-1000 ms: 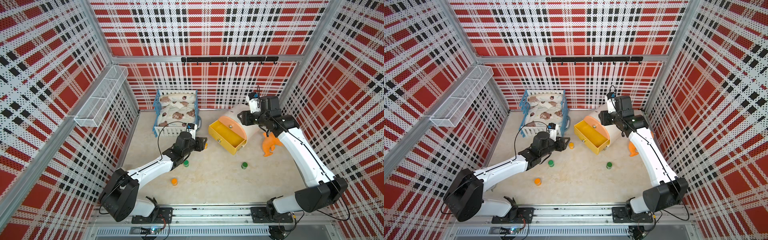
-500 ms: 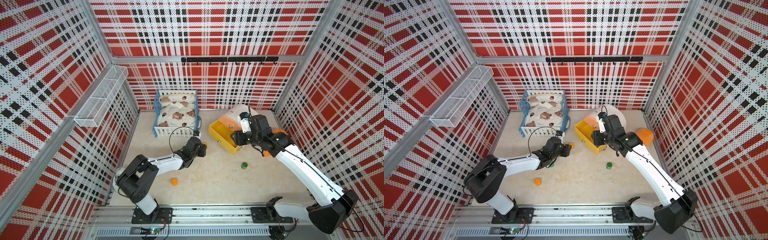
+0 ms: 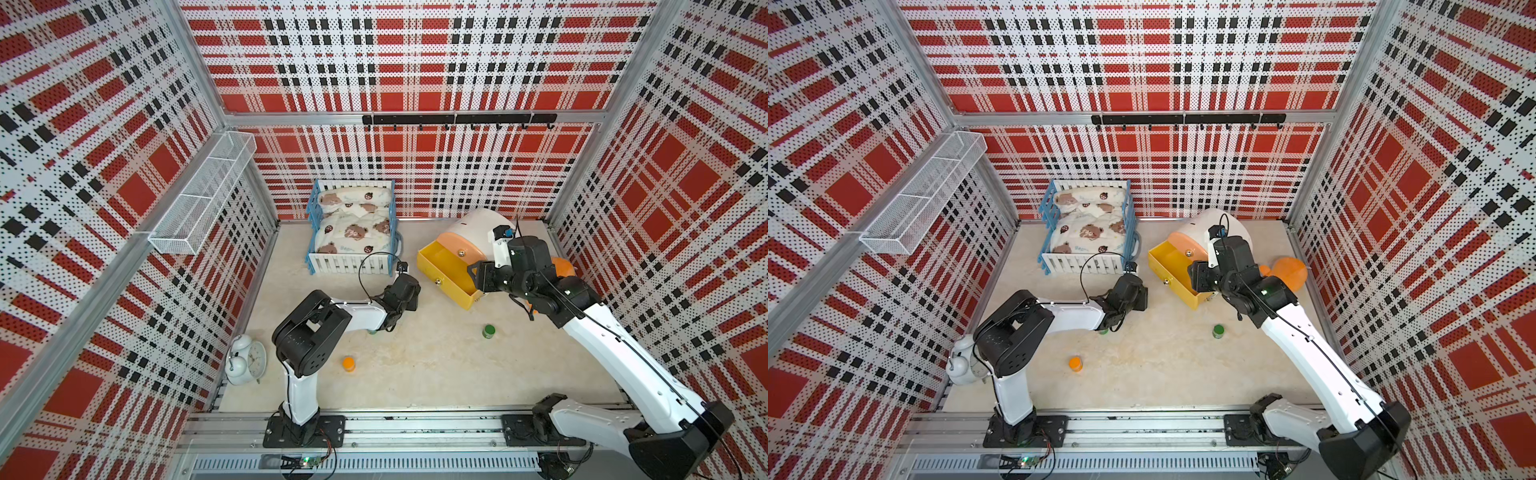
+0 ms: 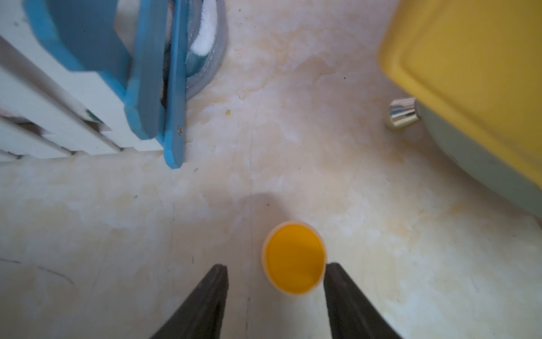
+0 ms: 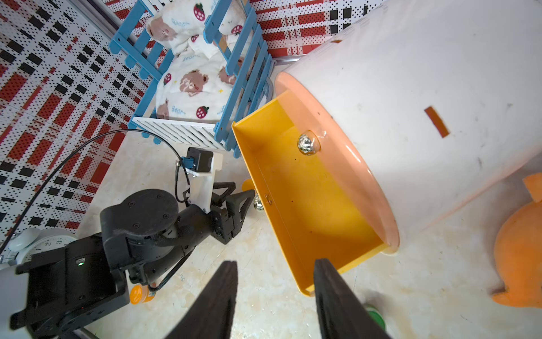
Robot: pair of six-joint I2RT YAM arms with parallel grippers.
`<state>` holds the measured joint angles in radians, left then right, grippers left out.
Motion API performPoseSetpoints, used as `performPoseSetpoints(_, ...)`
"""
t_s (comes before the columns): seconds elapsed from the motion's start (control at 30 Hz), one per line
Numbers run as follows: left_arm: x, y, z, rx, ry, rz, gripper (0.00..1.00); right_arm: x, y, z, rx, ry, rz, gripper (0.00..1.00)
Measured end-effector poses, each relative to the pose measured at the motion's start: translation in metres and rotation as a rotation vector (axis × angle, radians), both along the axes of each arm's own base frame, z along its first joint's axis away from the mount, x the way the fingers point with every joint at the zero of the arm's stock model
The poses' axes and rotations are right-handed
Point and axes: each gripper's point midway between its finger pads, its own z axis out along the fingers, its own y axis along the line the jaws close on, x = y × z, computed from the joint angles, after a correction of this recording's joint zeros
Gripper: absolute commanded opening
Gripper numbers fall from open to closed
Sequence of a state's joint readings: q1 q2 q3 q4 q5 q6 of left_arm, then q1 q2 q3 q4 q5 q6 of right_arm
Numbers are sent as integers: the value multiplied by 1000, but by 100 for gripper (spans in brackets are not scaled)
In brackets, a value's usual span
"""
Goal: Put the paint cans in the drawer according to color
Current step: Pick up the paint can at the center of the board.
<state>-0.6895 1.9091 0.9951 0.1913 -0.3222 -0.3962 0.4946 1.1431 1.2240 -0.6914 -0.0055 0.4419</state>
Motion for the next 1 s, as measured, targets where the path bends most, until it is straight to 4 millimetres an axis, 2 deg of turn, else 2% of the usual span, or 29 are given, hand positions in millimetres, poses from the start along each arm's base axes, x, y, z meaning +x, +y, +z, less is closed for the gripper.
performPoseSetpoints(0.23, 21, -3, 11, -33, -32, 15, 53, -7, -6, 18, 32, -52, -15, 48)
performPoseSetpoints(0.5, 17, -6, -16, -22, 20, -7, 54, -9, -7, 23, 41, -67, -17, 48)
performPoseSetpoints(0.57, 17, -7, -16, -24, 22, -10, 45, -9, -7, 22, 40, -66, -18, 48)
performPoseSetpoints(0.63, 18, -6, -16, -24, 21, -12, 26, -9, -7, 22, 39, -67, -19, 48)
performPoseSetpoints(0.67, 19, -6, -15, -27, 19, -9, 22, -9, -7, 22, 40, -67, -19, 48)
performPoseSetpoints(0.9, 16, -4, -13, -25, 21, -10, 16, -8, -8, 21, 36, -65, -22, 48)
performPoseSetpoints(1.0, 7, 2, -1, -21, 21, -9, 15, -8, -8, 19, 33, -64, -23, 48)
